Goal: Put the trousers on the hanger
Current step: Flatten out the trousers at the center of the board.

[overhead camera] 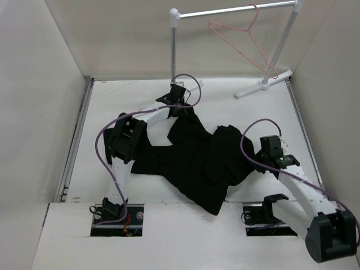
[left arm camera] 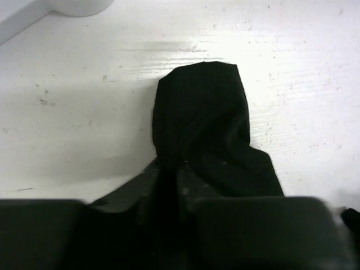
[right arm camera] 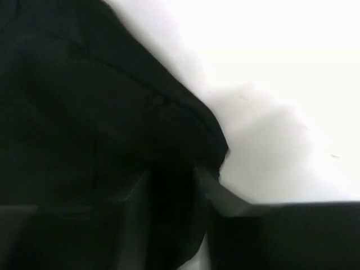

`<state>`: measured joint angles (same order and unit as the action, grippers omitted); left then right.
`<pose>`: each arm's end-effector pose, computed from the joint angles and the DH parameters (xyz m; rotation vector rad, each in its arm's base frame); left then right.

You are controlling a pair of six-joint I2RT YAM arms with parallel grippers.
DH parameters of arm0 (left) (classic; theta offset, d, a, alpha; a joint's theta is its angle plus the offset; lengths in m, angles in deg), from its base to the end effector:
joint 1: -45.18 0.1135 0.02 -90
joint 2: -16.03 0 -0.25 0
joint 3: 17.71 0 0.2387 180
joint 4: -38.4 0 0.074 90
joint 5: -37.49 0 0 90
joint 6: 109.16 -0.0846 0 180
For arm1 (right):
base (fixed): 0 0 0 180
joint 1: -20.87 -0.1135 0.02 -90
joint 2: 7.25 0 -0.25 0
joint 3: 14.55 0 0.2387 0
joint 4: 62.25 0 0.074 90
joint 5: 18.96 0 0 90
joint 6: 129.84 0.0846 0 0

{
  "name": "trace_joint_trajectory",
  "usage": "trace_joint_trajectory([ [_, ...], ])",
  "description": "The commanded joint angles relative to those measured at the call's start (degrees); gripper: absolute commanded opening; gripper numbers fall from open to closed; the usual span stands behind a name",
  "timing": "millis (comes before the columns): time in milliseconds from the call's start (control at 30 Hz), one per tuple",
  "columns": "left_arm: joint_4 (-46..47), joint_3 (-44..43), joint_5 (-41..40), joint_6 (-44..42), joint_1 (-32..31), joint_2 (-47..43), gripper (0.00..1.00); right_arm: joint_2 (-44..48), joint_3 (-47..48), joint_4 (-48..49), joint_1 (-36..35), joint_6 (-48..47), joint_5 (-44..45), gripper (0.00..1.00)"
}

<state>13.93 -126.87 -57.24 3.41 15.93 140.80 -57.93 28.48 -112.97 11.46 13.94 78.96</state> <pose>0.4515 -0.2449 0.1527 0.0897 2.2949 -0.3817 0.1804 0.0181 0.1408 1.0256 2.3804 0.2318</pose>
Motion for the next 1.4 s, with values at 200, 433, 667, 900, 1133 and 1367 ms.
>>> trace_joint_trajectory([
  [200, 4.73, 15.76, -11.78, 0.11, 7.32, -29.55, 0.04, 1.27, 14.92, 2.27, -6.09, -4.38, 13.23, 0.02],
  [433, 2.36, 22.71, -18.82, -0.51, 14.26, -53.29, 0.05, 7.25, 34.88, -19.27, -16.55, -7.46, 23.00, 0.03],
  [667, -1.78, 27.45, -20.32, -1.30, 19.54, -63.33, 0.06, 8.68, 47.82, -31.42, -20.78, -9.64, 28.30, 0.07],
  [900, 2.88, 28.09, -19.26, -0.16, 20.86, -53.51, 0.06, -4.58, 32.46, -3.53, -7.72, -17.75, 21.00, 0.06],
  [1133, 7.10, 19.91, -18.93, 0.64, 17.63, -43.74, 0.22, -16.47, 30.68, 8.13, 0.32, -15.55, 21.07, 0.13],
  [1367, 4.55, 26.92, -20.22, 2.03, 18.65, -45.40, 0.73, -11.38, 25.76, 6.72, 1.44, -15.72, 24.60, 0.11],
])
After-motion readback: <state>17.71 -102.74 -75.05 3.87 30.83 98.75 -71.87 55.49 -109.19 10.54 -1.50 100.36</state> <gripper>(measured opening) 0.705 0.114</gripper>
